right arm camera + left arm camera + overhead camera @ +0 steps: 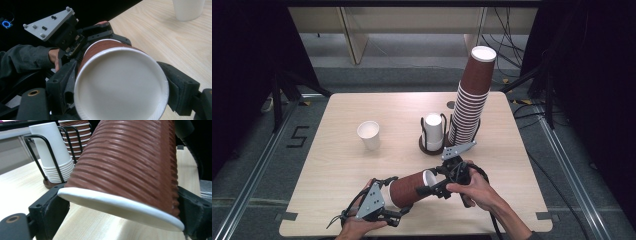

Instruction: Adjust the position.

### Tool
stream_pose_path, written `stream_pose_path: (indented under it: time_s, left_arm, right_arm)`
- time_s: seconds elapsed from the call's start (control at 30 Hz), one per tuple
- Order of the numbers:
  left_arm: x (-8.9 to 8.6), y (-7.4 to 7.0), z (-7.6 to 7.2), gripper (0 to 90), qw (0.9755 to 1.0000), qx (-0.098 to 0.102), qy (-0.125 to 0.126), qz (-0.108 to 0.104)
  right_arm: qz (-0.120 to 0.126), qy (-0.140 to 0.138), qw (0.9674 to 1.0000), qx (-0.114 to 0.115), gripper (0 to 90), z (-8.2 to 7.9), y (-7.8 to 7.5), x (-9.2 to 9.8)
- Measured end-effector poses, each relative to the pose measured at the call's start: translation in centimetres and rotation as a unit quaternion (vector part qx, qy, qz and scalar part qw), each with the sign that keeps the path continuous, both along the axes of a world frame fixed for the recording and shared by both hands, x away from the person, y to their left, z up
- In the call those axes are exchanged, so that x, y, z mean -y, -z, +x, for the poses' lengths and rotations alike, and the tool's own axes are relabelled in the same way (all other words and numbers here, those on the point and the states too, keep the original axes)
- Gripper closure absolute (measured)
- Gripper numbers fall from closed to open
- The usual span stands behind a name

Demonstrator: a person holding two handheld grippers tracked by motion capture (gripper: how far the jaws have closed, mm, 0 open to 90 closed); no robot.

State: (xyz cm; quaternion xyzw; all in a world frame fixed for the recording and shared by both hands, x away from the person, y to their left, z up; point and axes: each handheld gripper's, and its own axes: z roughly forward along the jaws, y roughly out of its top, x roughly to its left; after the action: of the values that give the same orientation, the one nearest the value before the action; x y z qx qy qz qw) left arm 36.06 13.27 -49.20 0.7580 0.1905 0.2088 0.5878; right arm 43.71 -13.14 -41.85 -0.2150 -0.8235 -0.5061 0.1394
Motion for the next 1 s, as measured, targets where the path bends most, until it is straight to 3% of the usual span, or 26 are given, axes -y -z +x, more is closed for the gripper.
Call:
stream_pose_path:
  time_s: [0.03,0.13,0.2,0.23,0.27,0.37,0.4,0.43,0.47,0.5,0.53,0.6,0.63,0.7,0.73,0.77,0.9,0.93,0.97,1.0]
  left_arm:
    - [0.0,0.0,0.0,9.4,1.0000,0.000,0.000,0.000]
    - [0.0,-0.2,-0.1,9.7,0.9994,-0.006,0.012,0.030]
    - [0.1,-0.2,-0.2,9.7,0.9991,-0.010,0.018,0.038]
    - [0.4,-0.2,-0.2,9.8,0.9985,-0.008,0.028,0.047]
    - [0.4,-0.3,-0.3,9.8,0.9973,-0.015,0.031,0.066]
    - [0.6,-0.3,-0.3,9.8,0.9938,-0.017,0.034,0.105]
    - [0.6,-0.3,-0.3,9.8,0.9938,-0.017,0.034,0.105]
    - [0.6,-0.2,-0.4,9.8,0.9914,-0.023,0.034,0.124]
    - [0.7,-0.2,-0.3,9.8,0.9909,-0.027,0.036,0.127]
    - [0.7,-0.2,-0.3,9.8,0.9909,-0.027,0.036,0.127]
    - [0.7,-0.1,-0.3,9.9,0.9890,-0.029,0.034,0.141]
    - [0.8,-0.1,-0.4,9.8,0.9884,-0.031,0.035,0.145]
    - [0.8,-0.2,-0.4,9.8,0.9876,-0.031,0.036,0.150]
    - [0.8,-0.3,-0.3,9.8,0.9860,-0.032,0.042,0.158]
    - [0.8,-0.3,-0.3,9.8,0.9860,-0.032,0.042,0.158]
    - [0.8,-0.4,-0.4,9.8,0.9860,-0.035,0.041,0.158]
    - [0.9,-0.8,-0.6,9.8,0.9832,-0.030,0.045,0.175]
    - [0.9,-0.8,-0.6,9.8,0.9832,-0.030,0.045,0.175]
    - [1.0,-0.8,-0.7,9.8,0.9831,-0.032,0.051,0.173]
    - [1.0,-0.9,-0.7,9.8,0.9820,-0.031,0.049,0.180]
  right_arm:
    - [-0.002,0.000,1.0000,0.007,20.8,0.0,-0.1,0.0]
    - [-0.029,0.008,0.9989,0.035,16.0,-0.2,-0.8,0.1]
    - [-0.030,0.007,0.9985,0.045,16.4,-0.2,-1.0,0.2]
    - [-0.048,-0.001,0.9957,0.079,16.3,-0.4,-1.6,0.4]
    - [-0.053,-0.005,0.9945,0.090,16.5,-0.4,-1.8,0.4]
    - [-0.093,-0.028,0.9856,0.138,18.1,-1.1,-2.3,0.2]
    - [-0.093,-0.028,0.9856,0.138,18.1,-1.1,-2.3,0.2]
    - [-0.119,-0.049,0.9789,0.159,17.9,-1.6,-2.5,-0.1]
    - [-0.129,-0.055,0.9759,0.167,17.9,-1.8,-2.5,-0.2]
    - [-0.129,-0.055,0.9759,0.167,17.9,-1.8,-2.5,-0.2]
    - [-0.159,-0.070,0.9671,0.186,17.9,-2.3,-2.4,-0.7]
    - [-0.179,-0.078,0.9609,0.197,18.0,-2.7,-2.3,-1.0]
    - [-0.194,-0.086,0.9554,0.205,18.0,-2.9,-2.2,-1.3]
    - [-0.213,-0.100,0.9477,0.216,17.9,-3.2,-2.0,-1.8]
    - [-0.213,-0.100,0.9477,0.216,17.9,-3.2,-2.0,-1.8]
    - [-0.233,-0.115,0.9384,0.228,18.0,-3.5,-1.6,-2.2]
    - [-0.261,-0.133,0.9265,0.236,18.0,-4.0,-1.2,-2.9]
    - [-0.261,-0.133,0.9265,0.236,18.0,-4.0,-1.2,-2.9]
    - [-0.273,-0.142,0.9193,0.245,18.0,-4.0,-0.8,-3.2]
    - [-0.277,-0.145,0.9172,0.247,18.0,-4.1,-0.7,-3.3]
